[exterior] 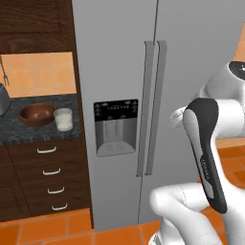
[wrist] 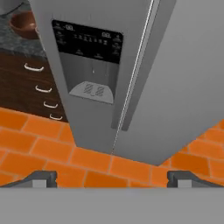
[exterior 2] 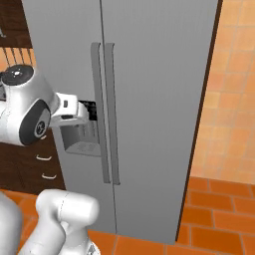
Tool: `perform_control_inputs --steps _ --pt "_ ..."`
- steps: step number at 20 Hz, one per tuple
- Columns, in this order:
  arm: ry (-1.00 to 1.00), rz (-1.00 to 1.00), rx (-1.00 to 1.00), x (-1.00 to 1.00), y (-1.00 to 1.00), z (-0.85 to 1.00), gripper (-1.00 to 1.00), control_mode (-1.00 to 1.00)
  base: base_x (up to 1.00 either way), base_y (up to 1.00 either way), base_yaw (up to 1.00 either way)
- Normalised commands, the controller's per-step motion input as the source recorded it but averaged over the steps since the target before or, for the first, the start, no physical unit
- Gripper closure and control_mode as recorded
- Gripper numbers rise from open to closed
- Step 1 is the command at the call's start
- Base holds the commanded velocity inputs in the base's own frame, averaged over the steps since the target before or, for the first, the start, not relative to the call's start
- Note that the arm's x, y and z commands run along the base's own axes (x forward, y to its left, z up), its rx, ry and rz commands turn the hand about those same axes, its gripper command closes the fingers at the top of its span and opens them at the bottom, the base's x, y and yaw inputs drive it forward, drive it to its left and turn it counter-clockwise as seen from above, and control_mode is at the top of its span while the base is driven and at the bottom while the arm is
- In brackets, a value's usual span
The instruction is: Grab a lemon wedge from the fridge and one ice cube from the ice bowl, and put them in the glass of lemonade.
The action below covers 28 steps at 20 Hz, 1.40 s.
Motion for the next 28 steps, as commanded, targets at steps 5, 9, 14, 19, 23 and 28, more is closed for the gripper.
perform_control_inputs --steps 5,9,14,19,23,28 --pt "-0.06 -0.31 0.0 0.8 -0.03 -0.33 -1.0 -1.0 0.0 0.0 0.0" --pt "0.01 -0.53 0.02 0.82 -0.05 -0.12 -1.0 -1.0 0.0 0.0 0.0" --pt "0.02 -0.15 0.2 0.28 -0.48 0.0 -1.0 -1.0 0.0 0.0 0.0" --pt "0.0 0.06 0.05 0.57 -0.1 -0.31 -1.0 -1.0 0.0 0.0 0.0" --pt "0.0 0.14 0.0 0.85 0.06 -0.23 -1.0 -1.0 0.0 0.0 0.0" --pt "0.0 0.16 0.0 0.69 0.0 -0.1 -1.0 -1.0 0.0 0.0 0.0"
